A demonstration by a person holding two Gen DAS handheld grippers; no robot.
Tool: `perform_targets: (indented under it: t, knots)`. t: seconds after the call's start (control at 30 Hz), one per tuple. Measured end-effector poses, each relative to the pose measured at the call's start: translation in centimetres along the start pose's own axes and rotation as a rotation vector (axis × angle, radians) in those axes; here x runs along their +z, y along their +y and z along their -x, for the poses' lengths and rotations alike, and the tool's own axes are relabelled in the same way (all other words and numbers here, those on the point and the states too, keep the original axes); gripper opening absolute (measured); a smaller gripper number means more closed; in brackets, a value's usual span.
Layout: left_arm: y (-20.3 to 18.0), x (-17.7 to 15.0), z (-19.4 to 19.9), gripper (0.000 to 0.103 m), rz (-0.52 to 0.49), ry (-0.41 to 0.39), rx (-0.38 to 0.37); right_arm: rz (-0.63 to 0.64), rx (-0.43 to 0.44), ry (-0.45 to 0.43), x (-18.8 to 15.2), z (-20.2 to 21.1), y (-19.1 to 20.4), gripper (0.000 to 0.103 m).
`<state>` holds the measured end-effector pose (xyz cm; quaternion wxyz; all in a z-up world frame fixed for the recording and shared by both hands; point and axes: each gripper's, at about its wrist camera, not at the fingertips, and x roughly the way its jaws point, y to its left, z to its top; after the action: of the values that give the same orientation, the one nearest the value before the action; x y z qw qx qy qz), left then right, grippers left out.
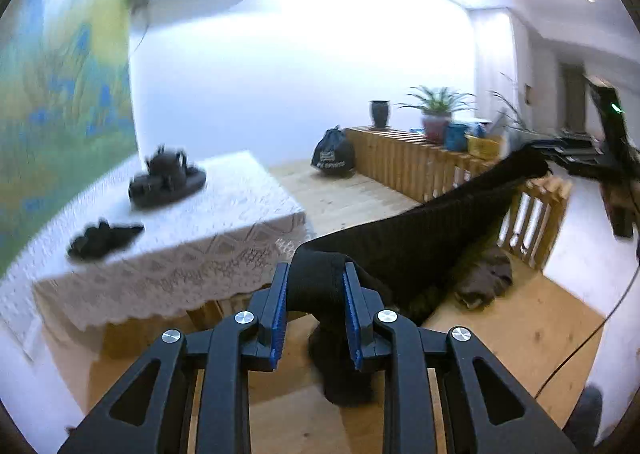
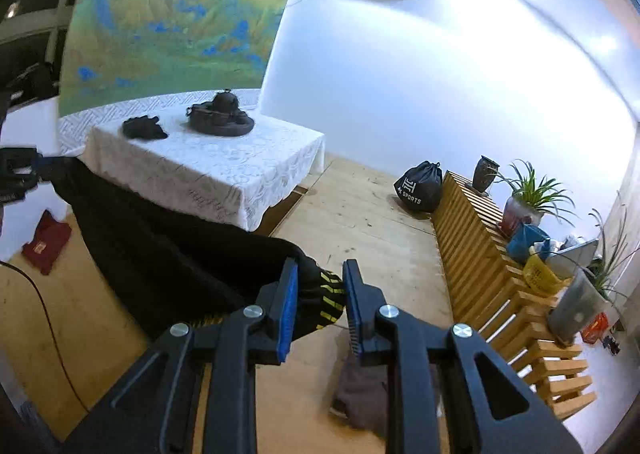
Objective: Fold clothes
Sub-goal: 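Lift the black garment with both grippers and spread it flat on the table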
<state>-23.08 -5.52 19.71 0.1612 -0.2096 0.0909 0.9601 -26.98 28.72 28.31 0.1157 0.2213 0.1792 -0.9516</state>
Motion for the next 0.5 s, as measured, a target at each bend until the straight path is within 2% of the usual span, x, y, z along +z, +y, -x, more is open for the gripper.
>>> perform_targets:
  t: [0.03,0.1,0.17,0.27,0.4,0.43,0.47,0.5]
  knots:
    - [-0.9,-1.5,0.7,0.023,-0.025,0.02,-0.001,0.012,-0.004,0.016,-1.0,0.3,0.4,0.006]
    - [-2.9,-5.3,1.2,0.023,-0.059,0.081,-0.01,0.023,0.032,0.085,-4.8,0.6,2.0,0.006]
    - [-4.5,-10.4,0.4,0.023,-0.065,0.182,-0.036,0.004,0.124,0.185,-10.4,-0.1,4.2,0.006]
    - [-7.0,-20.4,-1.6,0.023,-0.04,0.401,-0.106,-0.031,0.236,0.344,-19.2,-2.3,7.5,0.006]
    - [-9.3,-32.1,-3.7,0.023,-0.011,0.693,-0.191,-0.161,0.409,0.618,-29.6,-5.6,12.1,0.008]
    - [-9.2,-33.4,-3.6,0.023,-0.004,0.729,-0.195,-0.181,0.432,0.662,-31.3,-6.0,12.9,0.008]
    - [-9.1,-34.4,-3.4,0.023,-0.004,0.756,-0.197,-0.197,0.441,0.669,-32.0,-6.0,13.0,0.009]
    - [-9.0,-35.4,-3.2,0.024,-0.004,0.783,-0.198,-0.215,0.446,0.662,-32.4,-5.9,12.9,0.015]
